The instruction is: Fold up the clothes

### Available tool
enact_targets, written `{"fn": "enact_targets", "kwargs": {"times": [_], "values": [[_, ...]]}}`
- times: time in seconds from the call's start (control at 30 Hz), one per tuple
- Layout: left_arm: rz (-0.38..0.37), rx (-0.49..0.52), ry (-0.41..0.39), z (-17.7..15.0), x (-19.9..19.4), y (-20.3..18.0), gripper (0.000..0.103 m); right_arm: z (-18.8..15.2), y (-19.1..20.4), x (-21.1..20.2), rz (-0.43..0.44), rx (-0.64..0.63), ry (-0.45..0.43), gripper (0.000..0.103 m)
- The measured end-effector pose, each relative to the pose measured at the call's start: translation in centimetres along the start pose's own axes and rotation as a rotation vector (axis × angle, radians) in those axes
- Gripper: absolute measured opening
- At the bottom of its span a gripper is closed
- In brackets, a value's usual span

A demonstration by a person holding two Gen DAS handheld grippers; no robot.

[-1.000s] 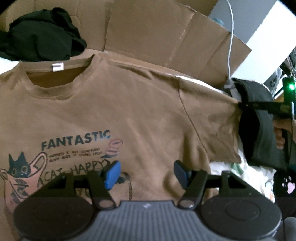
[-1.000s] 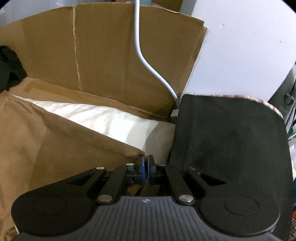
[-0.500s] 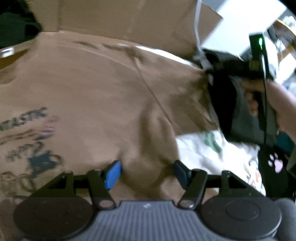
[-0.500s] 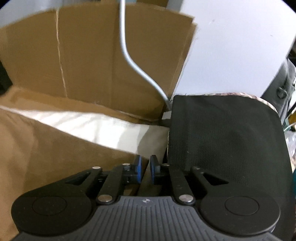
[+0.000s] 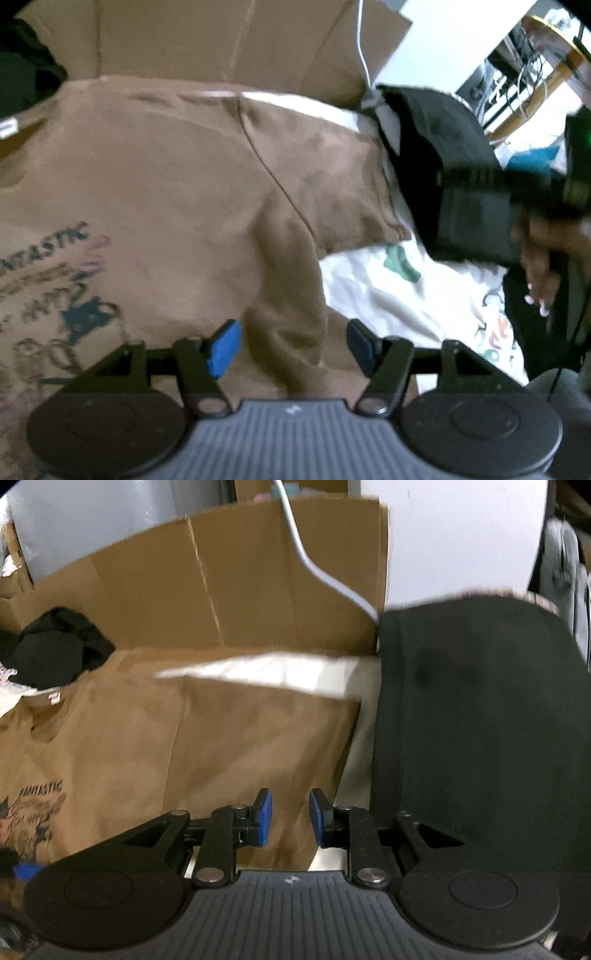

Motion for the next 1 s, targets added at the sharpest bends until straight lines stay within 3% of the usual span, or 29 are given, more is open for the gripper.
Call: {"fn": "enact_targets", "kwargs": {"times": [0.2,0.4,0.47,0.57,0.63,0.8,1.0], "values": [[0.068,-0.014,-0.044,0.4,-4.5,2.4,0.067,-2.5,0.3,0.5,-0.023,0.043,0.042,0.028],[0.165,-0.079,-0.100,-0.3,-11.4,7.5,0.068,-3.7,0.6,1.8,0.007,0.077,0.085,0.023],[0.196,-0.100,-0.114,-0.4,-13.2,9.1,0.068,-4.0,0.3,2.0,0.019,0.094,0.092,0.005],[0.228,-0.144,-0.160,-0.6,-17.0,11.5,0.068,-4.4,-0.2,1.9,0.023,0.102,0.083,0.000],[0.246,-0.182,-0.204,-0.7,-20.1,13.1,0.068,-4.7,-0.6,1.9,0.004,0.088,0.078,0.000],[0.322,-0.198,-0.231,-1.6,-25.1,15.8,0.068,-4.9,-1.5,1.5,-0.002,0.105,0.084,0.001],[0.354,-0.273,-0.284,-3.8,-30.0,18.6,0.069,-3.7,-1.2,1.6,0.012,0.135,0.069,0.021]]}}
Point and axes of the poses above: each gripper's, at about its wrist camera, not at the fingertips, and x roughly the way its jaws point, y to its left, z to its top, the point moved 10 cm from there along x, roughly the way its jaws point, and after that the axes turned 12 degrees about -z, right-handed, at the moved point
